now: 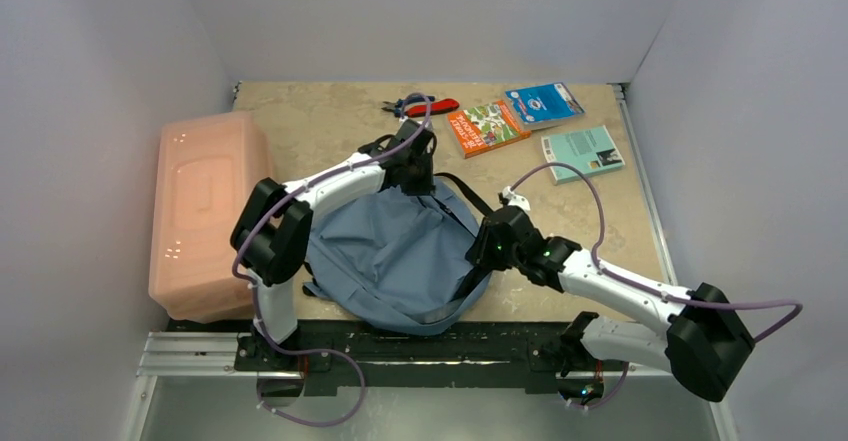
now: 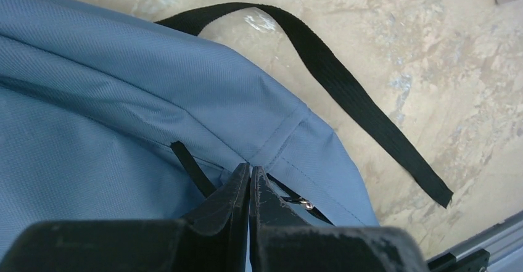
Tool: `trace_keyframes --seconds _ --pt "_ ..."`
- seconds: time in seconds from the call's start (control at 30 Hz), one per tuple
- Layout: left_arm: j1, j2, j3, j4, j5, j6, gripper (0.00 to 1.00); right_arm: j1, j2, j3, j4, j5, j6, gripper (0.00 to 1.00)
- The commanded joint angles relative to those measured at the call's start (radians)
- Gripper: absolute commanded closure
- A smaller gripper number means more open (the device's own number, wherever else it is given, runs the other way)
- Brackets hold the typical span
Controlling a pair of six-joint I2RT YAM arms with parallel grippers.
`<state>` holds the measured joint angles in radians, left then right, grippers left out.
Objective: Pack the student bag
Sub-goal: Unzip the student bag at the center of the board.
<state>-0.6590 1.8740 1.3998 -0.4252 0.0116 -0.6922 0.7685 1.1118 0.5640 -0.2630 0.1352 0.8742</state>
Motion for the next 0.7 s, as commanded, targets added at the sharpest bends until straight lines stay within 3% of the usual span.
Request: trace_keyframes --seconds 0.0,0.13,0.17,0.27,0.33,0.43,0.67 --pt "0.054 0.032 0.109 -0.071 -0.068 0.071 1.00 -0.011 -0.012 -0.023 -0.002 -0.008 -0.011 0.66" --pt "0.058 0.064 0.201 -0.144 -0.029 0.134 1.00 -0.012 -0.008 0.025 0.032 -0.045 -0.064 0.61" --pt "0.058 0.059 0.213 -0.162 -0.006 0.138 0.93 -0.011 -0.007 0.054 0.017 -0.043 -0.083 0.57" --pt "0.051 -0.027 0.134 -0.103 0.075 0.130 0.52 -0.011 -0.008 0.137 -0.014 -0.023 -0.151 0.41" --pt "0.046 -0.138 0.061 -0.074 0.075 0.131 0.36 -0.011 -0.010 0.195 -0.077 0.029 -0.179 0.33" --pt "0.044 -0.286 -0.024 -0.087 0.088 0.155 0.32 -0.017 -0.028 0.277 -0.190 0.081 -0.190 0.26" --pt "-0.065 -0.561 -0.339 0.107 0.153 0.117 0.32 -0.020 -0.153 0.206 -0.247 -0.123 -0.136 0.25"
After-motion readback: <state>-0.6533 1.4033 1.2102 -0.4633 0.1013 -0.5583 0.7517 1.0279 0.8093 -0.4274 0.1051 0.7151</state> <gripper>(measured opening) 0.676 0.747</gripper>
